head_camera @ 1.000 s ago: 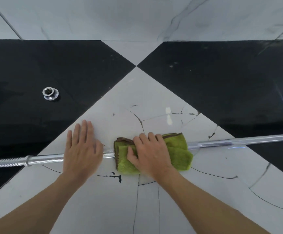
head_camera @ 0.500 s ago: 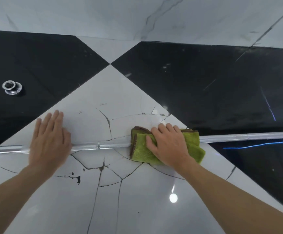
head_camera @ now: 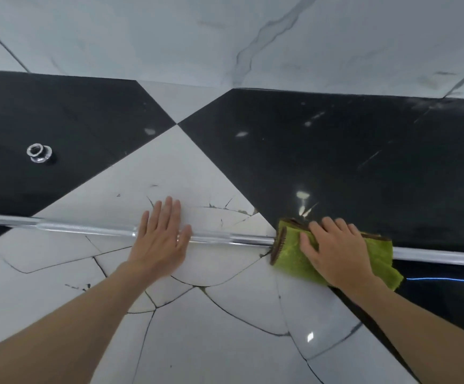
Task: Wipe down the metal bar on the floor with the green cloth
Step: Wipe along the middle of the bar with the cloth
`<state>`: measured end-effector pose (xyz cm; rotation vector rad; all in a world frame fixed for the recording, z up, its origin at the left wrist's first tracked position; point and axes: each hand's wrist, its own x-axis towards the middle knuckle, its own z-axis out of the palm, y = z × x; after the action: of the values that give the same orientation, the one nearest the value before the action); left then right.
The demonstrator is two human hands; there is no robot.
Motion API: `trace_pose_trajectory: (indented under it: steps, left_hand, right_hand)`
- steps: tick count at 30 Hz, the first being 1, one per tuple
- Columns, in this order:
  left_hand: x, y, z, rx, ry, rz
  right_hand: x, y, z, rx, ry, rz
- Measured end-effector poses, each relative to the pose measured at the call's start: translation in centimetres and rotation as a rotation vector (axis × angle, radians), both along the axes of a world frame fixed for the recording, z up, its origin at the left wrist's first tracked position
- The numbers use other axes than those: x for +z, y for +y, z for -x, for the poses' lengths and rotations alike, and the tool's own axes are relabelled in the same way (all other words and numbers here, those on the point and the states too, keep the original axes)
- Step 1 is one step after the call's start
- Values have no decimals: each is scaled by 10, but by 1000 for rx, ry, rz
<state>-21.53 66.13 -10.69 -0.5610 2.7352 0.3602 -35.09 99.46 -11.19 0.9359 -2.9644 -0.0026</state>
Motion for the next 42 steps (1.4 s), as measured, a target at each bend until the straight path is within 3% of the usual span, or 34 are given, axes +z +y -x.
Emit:
trace_pose_trajectory:
  steps: [6, 18, 23, 34, 42]
  left_hand:
    - [-2, -2, 13, -14, 2, 44]
    - [-17, -20, 59, -46, 145, 127]
    - [-16, -26, 76, -41, 168, 123]
    - [-19, -44, 118, -33, 187, 109]
    - [-22, -48, 135, -37, 234, 84]
  right_hand:
    - [-2, 5, 14, -41, 36, 16]
    - [-13, -164, -10, 59, 66, 198]
    - [-9, -127, 12, 149, 43, 112]
    - [1, 16, 85, -23, 56, 7]
    - [-1, -35, 79, -82, 50, 80]
